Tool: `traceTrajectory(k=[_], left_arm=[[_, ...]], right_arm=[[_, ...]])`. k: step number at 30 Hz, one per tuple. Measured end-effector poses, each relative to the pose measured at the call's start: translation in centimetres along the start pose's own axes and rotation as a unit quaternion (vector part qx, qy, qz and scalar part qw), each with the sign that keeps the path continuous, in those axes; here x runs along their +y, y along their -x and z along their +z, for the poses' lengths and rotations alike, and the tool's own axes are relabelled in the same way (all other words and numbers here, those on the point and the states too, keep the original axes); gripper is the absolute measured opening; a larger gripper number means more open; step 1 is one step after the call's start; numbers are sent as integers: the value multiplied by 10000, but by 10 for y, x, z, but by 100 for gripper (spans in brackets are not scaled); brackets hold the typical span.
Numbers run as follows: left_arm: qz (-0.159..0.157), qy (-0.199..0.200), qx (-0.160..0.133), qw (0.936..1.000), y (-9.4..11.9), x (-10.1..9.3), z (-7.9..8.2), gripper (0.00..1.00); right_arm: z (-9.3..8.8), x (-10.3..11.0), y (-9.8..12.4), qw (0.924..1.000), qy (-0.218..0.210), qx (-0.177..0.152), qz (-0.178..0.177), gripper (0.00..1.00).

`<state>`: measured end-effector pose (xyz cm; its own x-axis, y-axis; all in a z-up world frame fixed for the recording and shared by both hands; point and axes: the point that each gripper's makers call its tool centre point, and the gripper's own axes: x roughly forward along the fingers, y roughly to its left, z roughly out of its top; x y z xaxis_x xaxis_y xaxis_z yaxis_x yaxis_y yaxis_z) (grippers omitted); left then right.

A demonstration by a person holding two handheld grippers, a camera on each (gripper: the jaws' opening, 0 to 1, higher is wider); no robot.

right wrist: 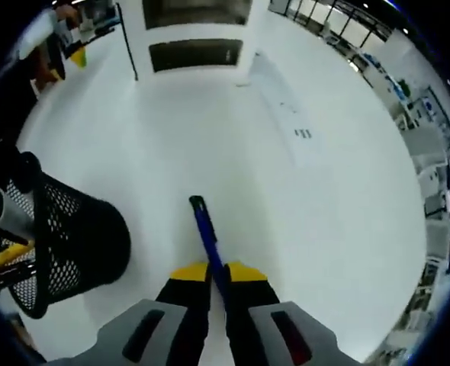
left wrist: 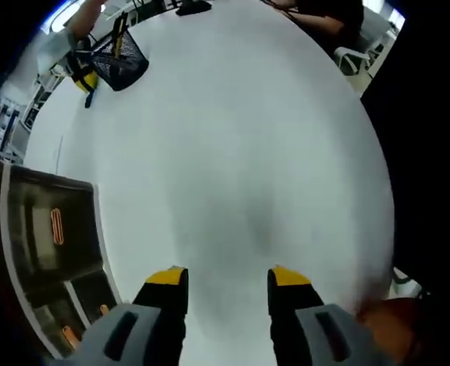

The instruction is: Pick up the scattered pens and sticky notes one by one and arrange them into an orderly layout on the desk, lining the pens up parallel to each other and squaring the sticky note stack until the whole desk area is clear and organized

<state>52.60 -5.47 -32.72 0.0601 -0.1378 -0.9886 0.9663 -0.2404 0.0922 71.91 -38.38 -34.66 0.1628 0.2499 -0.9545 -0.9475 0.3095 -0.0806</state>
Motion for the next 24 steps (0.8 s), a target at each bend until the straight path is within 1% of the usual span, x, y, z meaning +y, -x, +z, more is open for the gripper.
traceTrajectory(k=[2,3,4,5,7,8,9,11,12,13,15,16,17,19,21,24], left_arm=[[38,-15,-24,10000,1,0,0,42],[50,-34,-66,10000,2,-1,1,42],[64,-51,-118,9999,3,0,2,42],[78,-52,-136,9999,4,0,2,42],[150,-10,-129,9998,5,3,1,42],[168,4,-115,9998,4,4,1,42],[193,19,-97,9998,0,7,1,42],[235,52,-94,9997,-1,8,2,42],[246,57,-103,9996,0,9,2,42],[250,45,-140,9996,-1,9,4,42],[217,32,-210,9995,-2,8,6,42],[308,-226,-309,9988,8,12,7,42],[283,-165,-289,9990,12,9,4,42],[296,-134,-233,9992,14,11,-1,42],[298,-123,-202,9993,13,13,-2,42],[296,-120,-198,9993,13,13,-3,42]], right_arm=[[-2,-6,1,9998,54,64,-204,3],[-4,-5,2,9997,-69,119,-226,3],[-7,-7,3,9991,-211,173,-329,3],[-6,-12,5,9984,-279,107,-473,3],[-6,-20,10,9968,-529,-40,-592,3],[-8,-29,16,9947,-650,-97,-797,2],[-7,-31,19,9934,-732,-168,-864,2],[-4,-40,28,9883,-992,-424,-1074,2],[-3,-42,33,9842,-1260,-566,-1110,2],[-1,-48,38,9779,-1494,-764,-1248,2],[9,-56,48,9598,-1994,-1408,-1387,2],[9,-60,53,9502,-2206,-1632,-1476,2],[10,-62,56,9425,-2350,-1784,-1566,2],[13,-67,68,9113,-2805,-2431,-1780,2],[12,-71,75,8886,-3000,-2798,-2050,2],[12,-71,77,8850,-2963,-2884,-2139,2]])
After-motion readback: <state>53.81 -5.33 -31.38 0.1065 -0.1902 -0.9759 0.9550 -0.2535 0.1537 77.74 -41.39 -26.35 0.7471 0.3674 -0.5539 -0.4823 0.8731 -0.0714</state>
